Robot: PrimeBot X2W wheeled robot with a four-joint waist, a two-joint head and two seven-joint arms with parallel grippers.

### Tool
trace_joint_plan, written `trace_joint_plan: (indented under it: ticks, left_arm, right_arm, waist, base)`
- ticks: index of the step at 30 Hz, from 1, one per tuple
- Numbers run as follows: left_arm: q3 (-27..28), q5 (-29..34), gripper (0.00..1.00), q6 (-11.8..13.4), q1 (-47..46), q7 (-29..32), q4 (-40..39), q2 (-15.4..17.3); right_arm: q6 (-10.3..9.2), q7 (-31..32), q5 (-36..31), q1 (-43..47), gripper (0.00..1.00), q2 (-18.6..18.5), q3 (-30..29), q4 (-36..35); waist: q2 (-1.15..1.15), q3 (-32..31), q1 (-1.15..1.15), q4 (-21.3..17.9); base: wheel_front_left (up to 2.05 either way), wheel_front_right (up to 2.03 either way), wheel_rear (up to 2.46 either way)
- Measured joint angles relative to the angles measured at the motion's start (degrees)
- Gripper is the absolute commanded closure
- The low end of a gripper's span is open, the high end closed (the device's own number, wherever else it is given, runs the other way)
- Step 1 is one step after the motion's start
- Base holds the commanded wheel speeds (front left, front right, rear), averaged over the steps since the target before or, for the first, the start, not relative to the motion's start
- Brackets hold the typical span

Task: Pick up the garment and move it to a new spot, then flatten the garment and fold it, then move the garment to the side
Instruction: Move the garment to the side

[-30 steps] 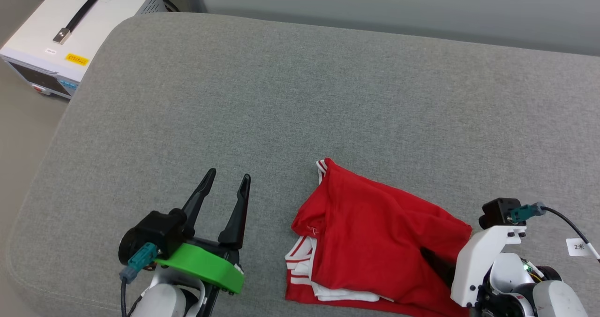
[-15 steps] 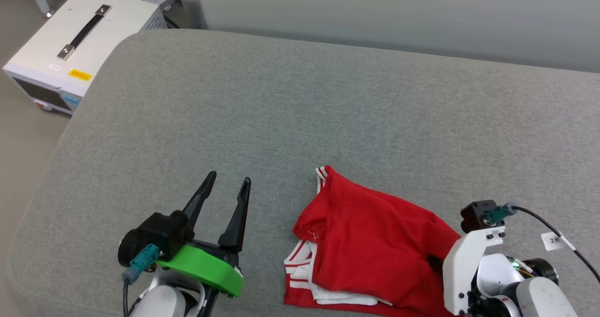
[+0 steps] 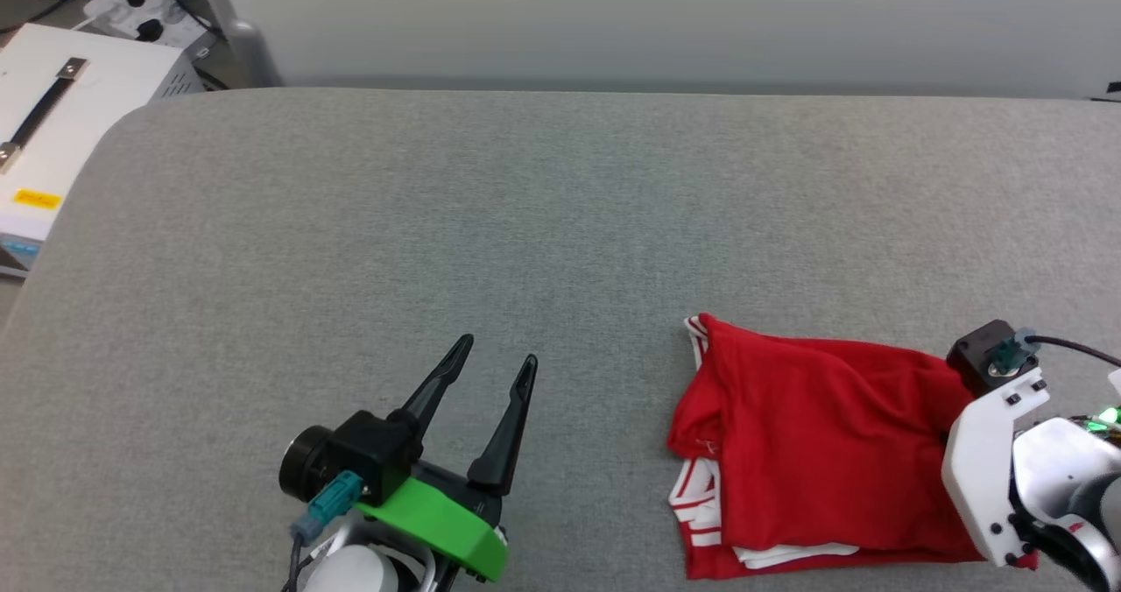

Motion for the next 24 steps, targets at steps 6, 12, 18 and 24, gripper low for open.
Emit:
trace_joint_plan:
  ticks: [6,12,18,24]
  left_arm:
    - [-2.58,0.01,0.0,0.0,-2.71,0.0,-0.65,-0.23]
    - [-5.2,0.38,0.0,0.0,-6.58,0.0,-1.49,0.43]
    - [-8.25,0.76,0.0,0.0,-11.57,-0.01,-2.81,2.03]
    - [-10.92,1.03,0.0,0.0,-16.32,0.0,-4.36,2.99]
  right_arm:
    - [0.01,0.2,0.81,-2.58,1.0,-9.26,1.86,-0.58]
    - [0.01,-3.2,0.43,-4.3,1.0,-17.14,1.65,1.85]
    - [0.01,-8.39,0.26,-5.4,1.0,-21.53,-1.88,8.13]
    - [0.01,-16.61,-1.01,-8.31,1.0,-22.95,-6.44,16.68]
  waist:
    - [0.0,2.15,0.0,-4.24]
    - [0.0,5.83,0.0,-7.99]
    - [0.0,10.65,0.0,-11.35]
    - [0.0,15.95,0.0,-13.87]
  base:
    - [0.0,0.0,0.0]
    - [0.0,0.0,0.0]
    - [0.0,0.0,0.0]
    - [0.0,0.0,0.0]
